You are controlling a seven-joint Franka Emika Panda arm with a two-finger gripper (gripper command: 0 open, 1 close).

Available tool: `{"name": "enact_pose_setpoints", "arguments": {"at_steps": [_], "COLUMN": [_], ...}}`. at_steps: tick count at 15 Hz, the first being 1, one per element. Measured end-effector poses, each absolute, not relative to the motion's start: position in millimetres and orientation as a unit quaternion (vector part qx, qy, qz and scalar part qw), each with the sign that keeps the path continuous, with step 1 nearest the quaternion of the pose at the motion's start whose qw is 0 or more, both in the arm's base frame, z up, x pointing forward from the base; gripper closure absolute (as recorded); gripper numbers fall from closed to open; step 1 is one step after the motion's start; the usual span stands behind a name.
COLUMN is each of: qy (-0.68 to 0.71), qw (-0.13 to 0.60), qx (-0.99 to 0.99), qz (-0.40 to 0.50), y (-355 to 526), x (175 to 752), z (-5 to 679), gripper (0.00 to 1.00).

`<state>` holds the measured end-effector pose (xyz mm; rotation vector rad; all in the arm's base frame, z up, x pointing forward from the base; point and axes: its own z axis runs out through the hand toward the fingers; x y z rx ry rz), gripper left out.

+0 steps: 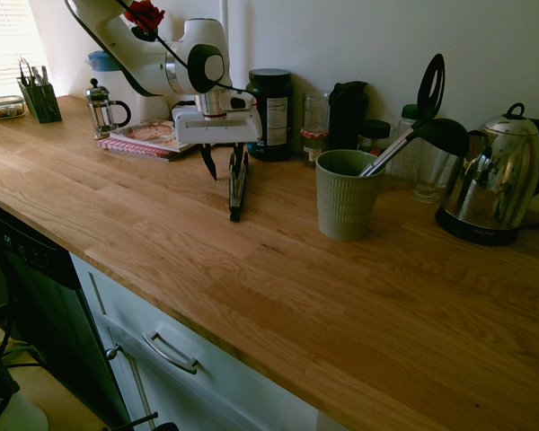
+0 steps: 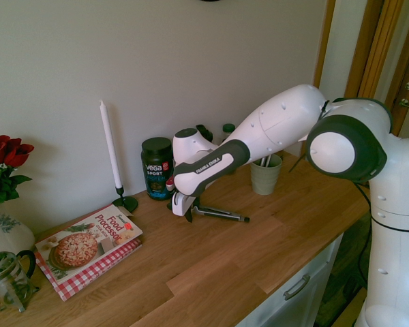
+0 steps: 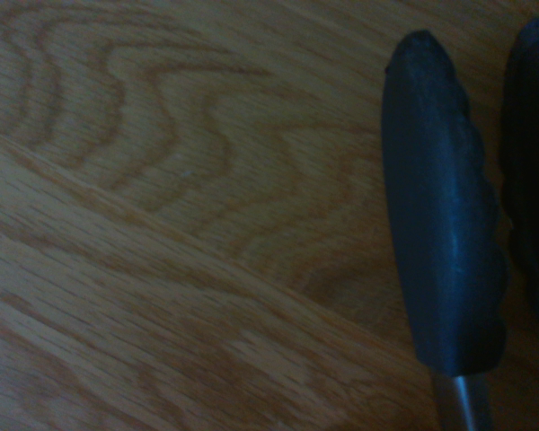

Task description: Put the tongs back in the holder

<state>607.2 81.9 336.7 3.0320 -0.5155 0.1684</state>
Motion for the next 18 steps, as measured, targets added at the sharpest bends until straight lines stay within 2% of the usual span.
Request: {"name": "enact_pose_setpoints", "arguments": {"at_steps": [12,18], "qy": [-0.182,-0.255], "qw": [0.031,0.031], "qx": [0.981,0.963], "qz": [0.067,0.087], "y": [79,57], "x": [610,624], "z": [338,350], "gripper": [1.0,1.0]}}
